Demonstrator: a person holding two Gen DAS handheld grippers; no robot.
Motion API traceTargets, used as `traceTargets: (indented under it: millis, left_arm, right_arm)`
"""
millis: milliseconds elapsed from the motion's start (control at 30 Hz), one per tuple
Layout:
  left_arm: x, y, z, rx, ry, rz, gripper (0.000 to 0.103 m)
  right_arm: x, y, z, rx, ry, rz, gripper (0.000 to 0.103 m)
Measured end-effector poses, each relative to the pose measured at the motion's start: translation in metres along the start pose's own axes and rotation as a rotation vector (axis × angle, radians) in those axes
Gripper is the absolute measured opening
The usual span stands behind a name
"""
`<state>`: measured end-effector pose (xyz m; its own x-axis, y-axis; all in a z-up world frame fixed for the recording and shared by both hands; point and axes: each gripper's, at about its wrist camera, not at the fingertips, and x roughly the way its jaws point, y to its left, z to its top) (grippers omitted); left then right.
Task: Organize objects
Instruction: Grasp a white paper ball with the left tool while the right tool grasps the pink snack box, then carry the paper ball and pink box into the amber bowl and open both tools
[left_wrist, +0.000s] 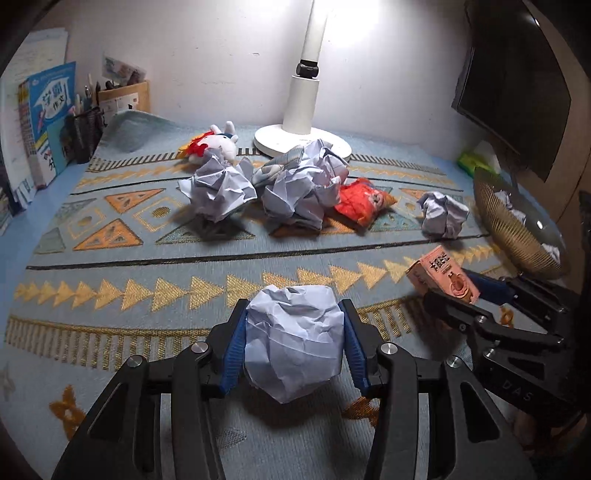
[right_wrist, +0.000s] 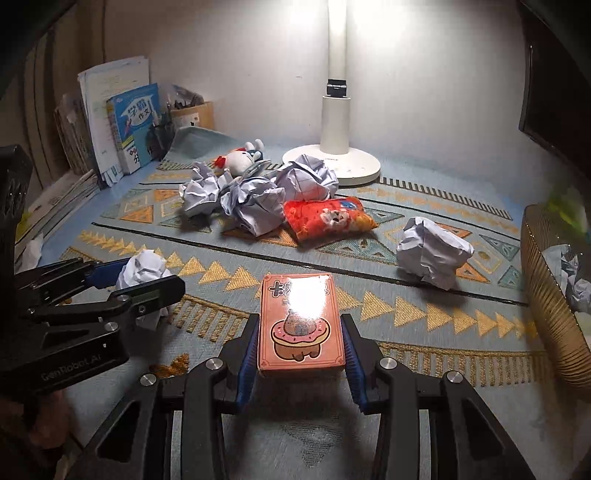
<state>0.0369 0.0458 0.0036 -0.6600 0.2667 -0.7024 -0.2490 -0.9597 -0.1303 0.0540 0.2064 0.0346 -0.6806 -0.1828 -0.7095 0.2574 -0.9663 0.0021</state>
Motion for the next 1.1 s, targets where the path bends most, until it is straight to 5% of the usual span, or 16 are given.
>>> traceTargets:
  millis: [500,633,767,833,933,1100]
  left_arm:
    - [0.004,0.003,-0.001,-0.004,0.02,-0.014,0.047]
    - [0.005,0.004,-0.001,-0.01,0.021,-0.021,0.047]
    - [0.005,0.005,0.0,-0.014,0.024,-0.026,0.047]
    - [0.005,0.005,0.0,-0.015,0.025,-0.026,0.047]
    - [0.006,0.004,0.0,-0.012,0.029,-0.026,0.047]
    - [0.009,0.004,0.0,-0.011,0.043,-0.015,0.047]
  right_arm:
    - [0.02,-0.021,-0.001,0.093,0.104,-0.037,0.043]
    - [0.022,-0.019,0.0,0.085,0.113,-0.021,0.06]
    - [0.023,-0.028,0.001,0.137,0.111,-0.029,0.061]
    - [0.023,-0.029,0.003,0.141,0.107,-0.026,0.059]
    - [0.022,-0.026,0.003,0.128,0.095,-0.014,0.039]
    - [0.018,-0.036,0.002,0.182,0.071,0.045,0.039]
